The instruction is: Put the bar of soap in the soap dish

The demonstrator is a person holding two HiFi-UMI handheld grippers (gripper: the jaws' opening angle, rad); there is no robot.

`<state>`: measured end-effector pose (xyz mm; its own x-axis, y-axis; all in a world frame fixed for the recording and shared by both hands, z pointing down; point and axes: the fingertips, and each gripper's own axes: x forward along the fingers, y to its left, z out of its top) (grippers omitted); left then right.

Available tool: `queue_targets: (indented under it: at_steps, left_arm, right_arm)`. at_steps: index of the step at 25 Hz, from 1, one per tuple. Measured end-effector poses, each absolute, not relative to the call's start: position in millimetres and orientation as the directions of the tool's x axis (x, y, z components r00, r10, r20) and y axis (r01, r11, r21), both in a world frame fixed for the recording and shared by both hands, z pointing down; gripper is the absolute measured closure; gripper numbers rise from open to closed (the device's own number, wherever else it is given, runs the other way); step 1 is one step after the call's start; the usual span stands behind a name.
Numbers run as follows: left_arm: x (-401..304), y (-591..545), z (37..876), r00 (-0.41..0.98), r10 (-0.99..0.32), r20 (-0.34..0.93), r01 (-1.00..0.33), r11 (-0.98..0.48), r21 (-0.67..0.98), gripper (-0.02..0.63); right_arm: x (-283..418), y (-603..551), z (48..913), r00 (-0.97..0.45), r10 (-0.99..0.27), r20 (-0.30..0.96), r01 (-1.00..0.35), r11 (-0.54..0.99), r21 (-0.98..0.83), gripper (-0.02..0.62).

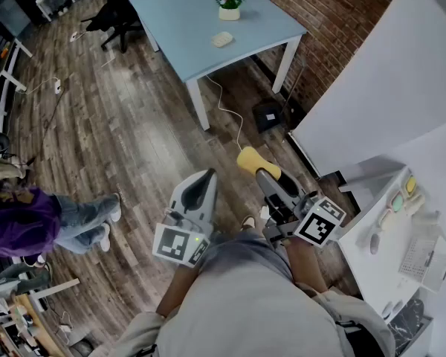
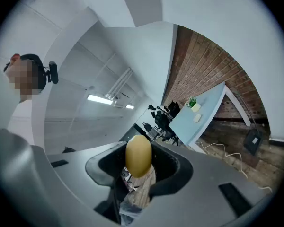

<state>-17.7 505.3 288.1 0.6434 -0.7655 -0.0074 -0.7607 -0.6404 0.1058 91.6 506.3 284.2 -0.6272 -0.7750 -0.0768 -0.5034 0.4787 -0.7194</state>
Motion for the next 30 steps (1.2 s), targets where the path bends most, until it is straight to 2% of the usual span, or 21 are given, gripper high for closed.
queue_targets:
  at_steps: [18, 30]
  left_arm:
    - [24.8, 512.1, 289.2, 0.632, -0.775, 0.025, -0.774, -0.629, 0.069, 0.603]
    - [47.1, 507.2, 292.3, 0.609, -0.792, 0.044, -0.793, -0.607, 0.044, 0.603]
  right_arm:
    - [134.3, 513.3, 273.4, -0.583, -0.812, -0.018, -0.695, 0.51, -0.507, 0.434]
    - [157.4, 506.2, 275.0, -0.592, -0.806, -0.025, -0.703, 0.531, -0.472, 0.434]
